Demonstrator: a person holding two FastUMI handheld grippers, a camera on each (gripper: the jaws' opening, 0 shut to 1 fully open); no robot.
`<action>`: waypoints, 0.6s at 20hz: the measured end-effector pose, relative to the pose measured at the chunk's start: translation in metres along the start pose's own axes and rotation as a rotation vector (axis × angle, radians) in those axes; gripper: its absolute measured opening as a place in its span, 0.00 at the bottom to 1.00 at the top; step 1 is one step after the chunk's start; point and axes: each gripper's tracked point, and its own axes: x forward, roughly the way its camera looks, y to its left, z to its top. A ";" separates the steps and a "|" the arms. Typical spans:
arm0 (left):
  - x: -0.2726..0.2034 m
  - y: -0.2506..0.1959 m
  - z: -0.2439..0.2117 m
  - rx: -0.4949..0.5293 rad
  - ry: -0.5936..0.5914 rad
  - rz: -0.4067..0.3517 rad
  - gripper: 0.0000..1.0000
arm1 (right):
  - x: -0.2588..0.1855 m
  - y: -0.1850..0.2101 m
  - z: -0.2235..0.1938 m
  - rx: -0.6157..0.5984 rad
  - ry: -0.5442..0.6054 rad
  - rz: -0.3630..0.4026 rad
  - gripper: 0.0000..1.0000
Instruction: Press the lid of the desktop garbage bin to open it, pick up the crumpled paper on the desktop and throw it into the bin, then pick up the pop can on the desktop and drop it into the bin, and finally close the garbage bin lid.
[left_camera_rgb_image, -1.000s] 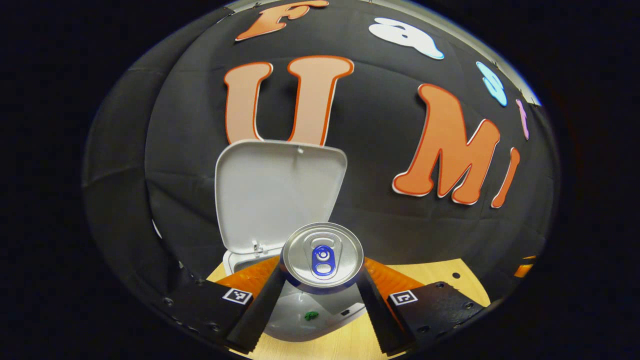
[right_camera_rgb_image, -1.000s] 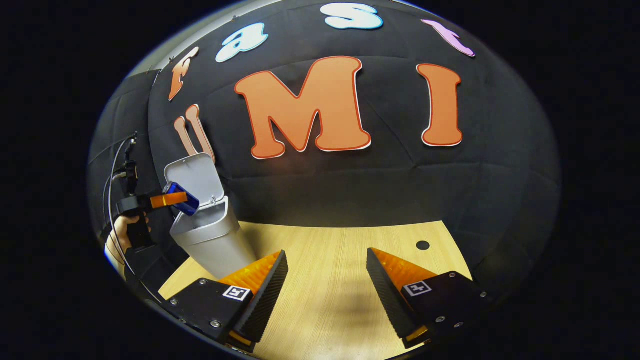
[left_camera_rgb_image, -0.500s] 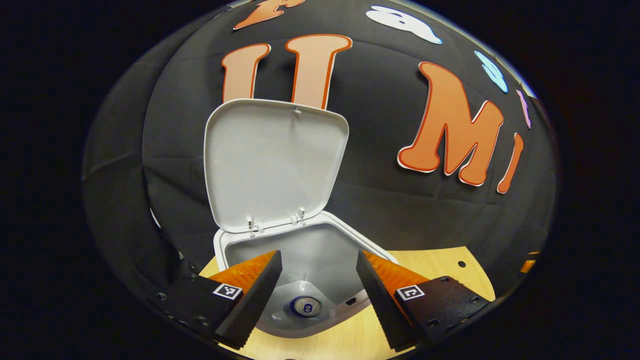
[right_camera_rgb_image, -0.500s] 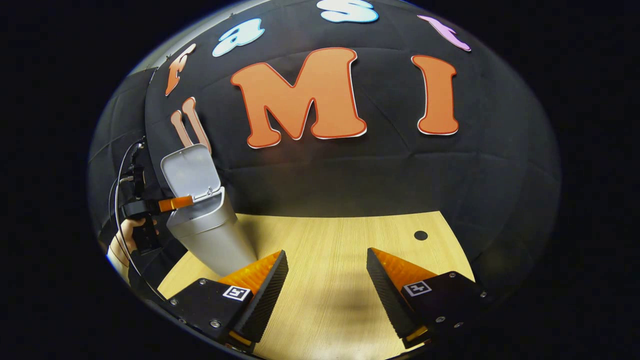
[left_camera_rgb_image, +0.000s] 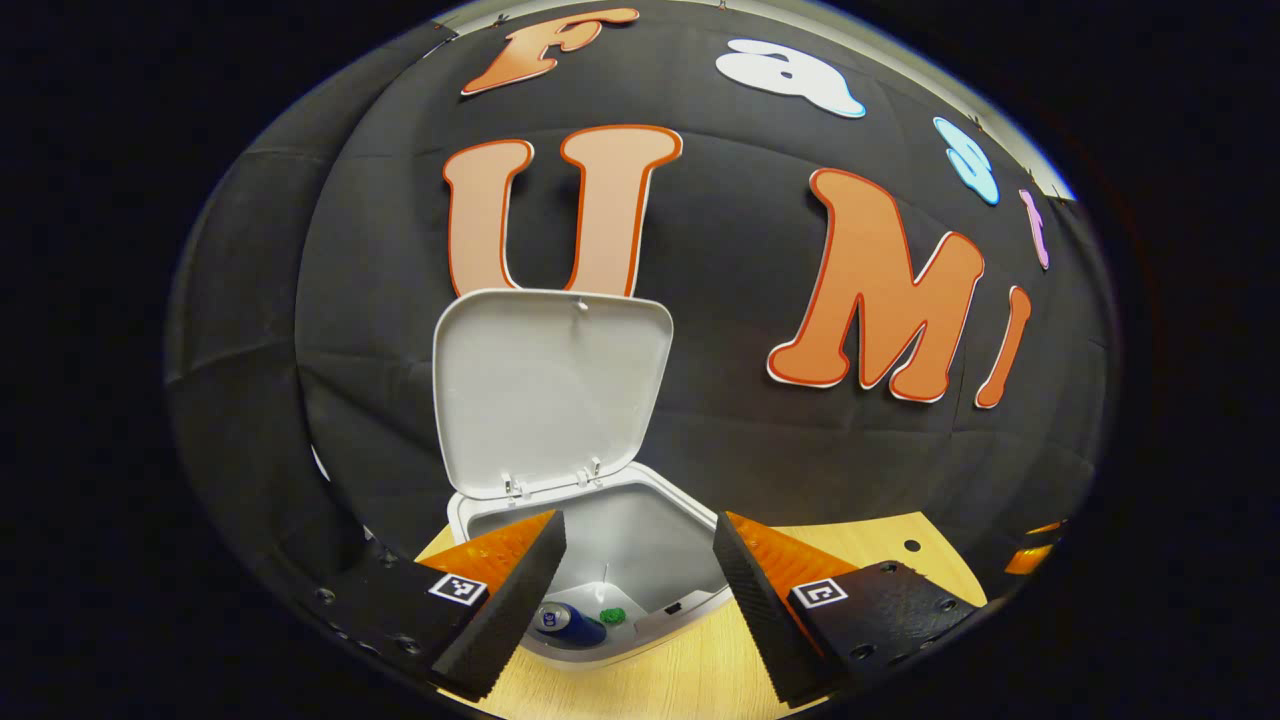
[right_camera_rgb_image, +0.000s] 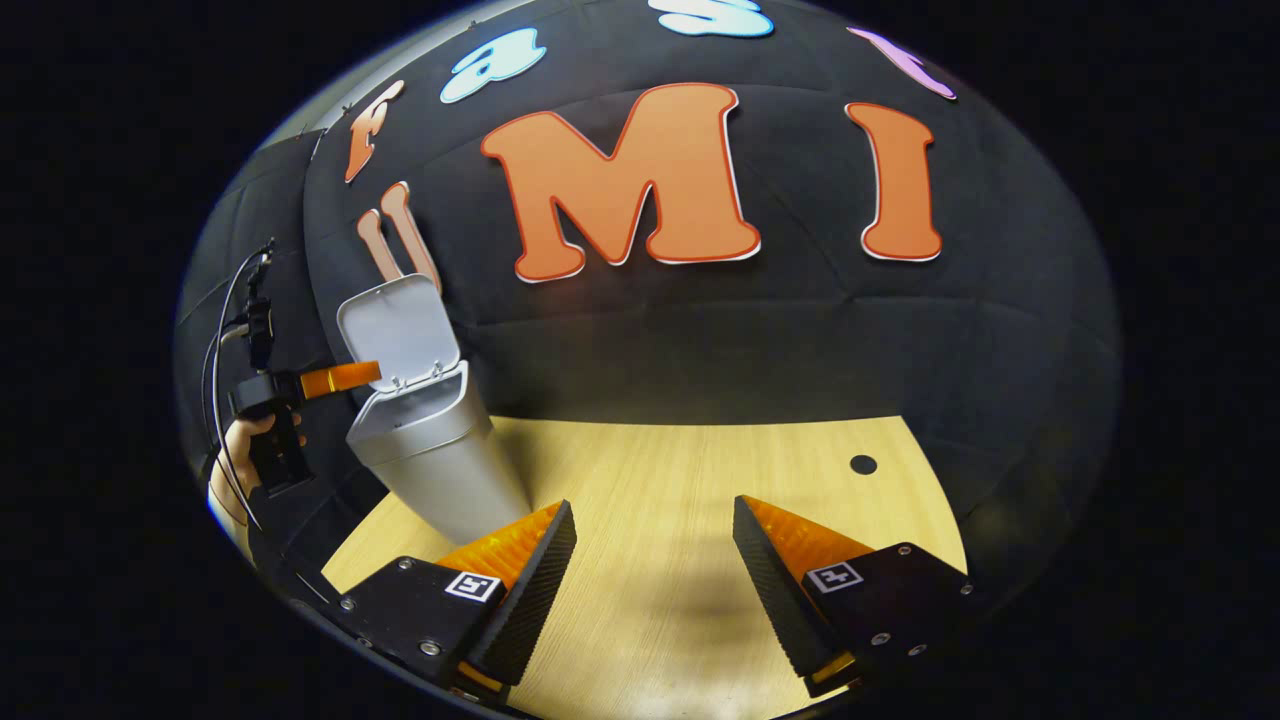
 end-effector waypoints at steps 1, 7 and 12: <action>-0.004 0.001 0.009 0.004 -0.011 0.003 0.94 | 0.000 0.002 0.001 0.005 -0.006 0.005 0.95; -0.016 0.016 0.073 0.067 -0.058 0.033 0.94 | -0.007 0.016 0.008 0.009 -0.040 0.031 0.95; 0.000 0.029 0.123 0.039 -0.054 0.040 0.93 | -0.017 0.012 0.008 0.020 -0.050 0.017 0.95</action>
